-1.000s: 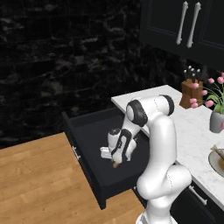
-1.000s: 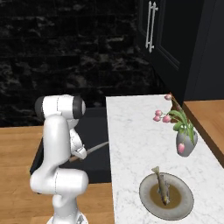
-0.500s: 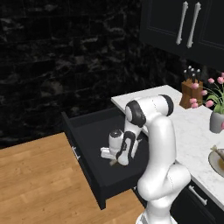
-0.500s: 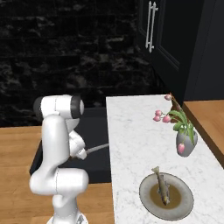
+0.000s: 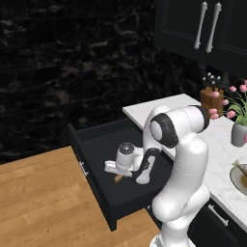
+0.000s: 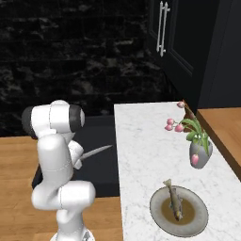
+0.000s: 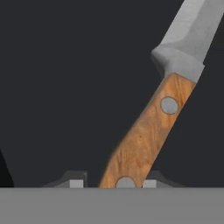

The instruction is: Pick up the knife from the drawer and place it on the cutting board. Then place the meat from the plate to the cutting board.

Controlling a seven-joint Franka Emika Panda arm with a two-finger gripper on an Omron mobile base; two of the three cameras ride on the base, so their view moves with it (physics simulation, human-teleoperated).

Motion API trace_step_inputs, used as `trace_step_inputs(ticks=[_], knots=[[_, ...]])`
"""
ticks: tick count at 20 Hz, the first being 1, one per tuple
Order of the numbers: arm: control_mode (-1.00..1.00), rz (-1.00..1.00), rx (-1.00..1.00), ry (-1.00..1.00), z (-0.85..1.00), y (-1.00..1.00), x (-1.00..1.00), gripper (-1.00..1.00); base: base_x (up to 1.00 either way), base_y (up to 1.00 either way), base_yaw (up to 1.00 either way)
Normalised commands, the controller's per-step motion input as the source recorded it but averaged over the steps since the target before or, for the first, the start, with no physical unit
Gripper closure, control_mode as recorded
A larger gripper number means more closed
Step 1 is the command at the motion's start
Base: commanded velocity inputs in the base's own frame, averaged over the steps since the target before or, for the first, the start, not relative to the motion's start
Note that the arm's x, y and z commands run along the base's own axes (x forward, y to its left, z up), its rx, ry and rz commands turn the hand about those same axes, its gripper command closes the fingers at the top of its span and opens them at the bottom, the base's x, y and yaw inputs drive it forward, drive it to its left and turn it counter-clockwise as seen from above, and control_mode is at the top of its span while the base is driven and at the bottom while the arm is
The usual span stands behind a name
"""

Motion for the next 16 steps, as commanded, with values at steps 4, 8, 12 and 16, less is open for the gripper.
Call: trace_step_inputs(ticks=[4, 8, 12, 16], knots=[[-1.00, 0.01, 0.02, 0.04, 1.00, 0.92, -0.03, 1.00, 0.00, 0.00, 0.00], [-1.00, 0.02, -0.01, -0.03, 1.00, 0.77, -0.10, 1.00, 0.00, 0.00, 0.00], [-1.00, -0.01, -0.04, -0.10, 1.00, 0.36, -0.01, 1.00, 0.00, 0.00, 0.00], [-1.00, -0.11, -0.04, -0.07, 1.00, 0.00, 0.00, 1.00, 0.00, 0.00, 0.00]])
